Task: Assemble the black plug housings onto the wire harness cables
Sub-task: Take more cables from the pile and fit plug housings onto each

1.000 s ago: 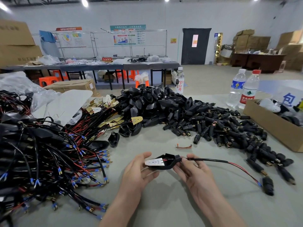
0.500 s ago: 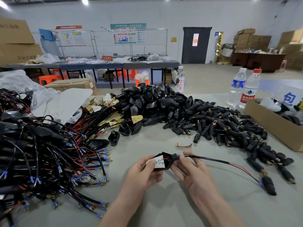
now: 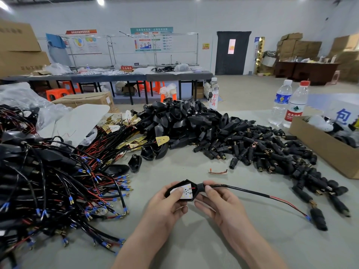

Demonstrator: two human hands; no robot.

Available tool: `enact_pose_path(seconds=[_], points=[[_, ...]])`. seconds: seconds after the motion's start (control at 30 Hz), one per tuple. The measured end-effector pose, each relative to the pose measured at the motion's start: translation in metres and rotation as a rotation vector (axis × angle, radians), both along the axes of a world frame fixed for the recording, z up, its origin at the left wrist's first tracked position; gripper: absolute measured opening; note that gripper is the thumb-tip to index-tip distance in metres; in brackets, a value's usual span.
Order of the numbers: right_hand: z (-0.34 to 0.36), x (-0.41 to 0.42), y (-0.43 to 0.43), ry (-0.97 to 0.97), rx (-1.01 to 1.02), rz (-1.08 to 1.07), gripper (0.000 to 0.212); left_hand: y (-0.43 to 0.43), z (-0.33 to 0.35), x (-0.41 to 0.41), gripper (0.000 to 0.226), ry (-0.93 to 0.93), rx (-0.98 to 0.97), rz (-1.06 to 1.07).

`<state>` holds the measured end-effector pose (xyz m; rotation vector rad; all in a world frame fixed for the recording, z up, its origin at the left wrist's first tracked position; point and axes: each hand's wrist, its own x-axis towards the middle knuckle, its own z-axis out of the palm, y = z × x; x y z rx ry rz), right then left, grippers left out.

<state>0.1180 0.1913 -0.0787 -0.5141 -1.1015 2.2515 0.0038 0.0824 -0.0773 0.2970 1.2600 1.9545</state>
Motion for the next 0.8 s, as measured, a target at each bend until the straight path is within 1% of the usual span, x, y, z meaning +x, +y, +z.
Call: enact_pose_path(seconds=[0.13,0.2,0.3,0.4,0.47,0.57,0.63,0.73,0.8], points=[[0.001,0.000,-0.001,0.029,-0.007,0.021,0.018,0.000,0.002,0.000,0.017,-0.067,0.065,-0.022],[0.001,0.000,0.000,0.021,0.007,0.012,0.020,0.000,0.002,0.000,0.021,-0.075,0.083,-0.014],[-0.001,0.000,0.001,-0.002,0.025,0.004,0.020,0.000,0.002,-0.001,0.032,-0.025,0.074,0.004],[0.000,0.000,0.001,-0.025,0.051,-0.002,0.027,0.001,0.000,-0.003,0.022,0.036,0.058,0.057],[0.001,-0.002,0.001,-0.037,0.037,-0.062,0.033,-0.001,-0.001,-0.005,0.019,0.091,0.025,0.119],[0.003,-0.004,0.008,-0.055,-0.063,-0.201,0.027,-0.003,-0.001,-0.010,0.019,0.189,-0.031,0.212],[0.004,-0.003,0.014,-0.043,-0.121,-0.277,0.031,-0.004,-0.001,-0.013,0.019,0.210,-0.047,0.258],[0.003,0.003,0.023,-0.034,-0.127,-0.412,0.037,-0.006,0.001,-0.017,0.019,0.223,-0.062,0.302],[0.002,0.007,0.026,-0.051,-0.109,-0.497,0.031,-0.008,0.002,-0.019,0.019,0.234,-0.076,0.314]])
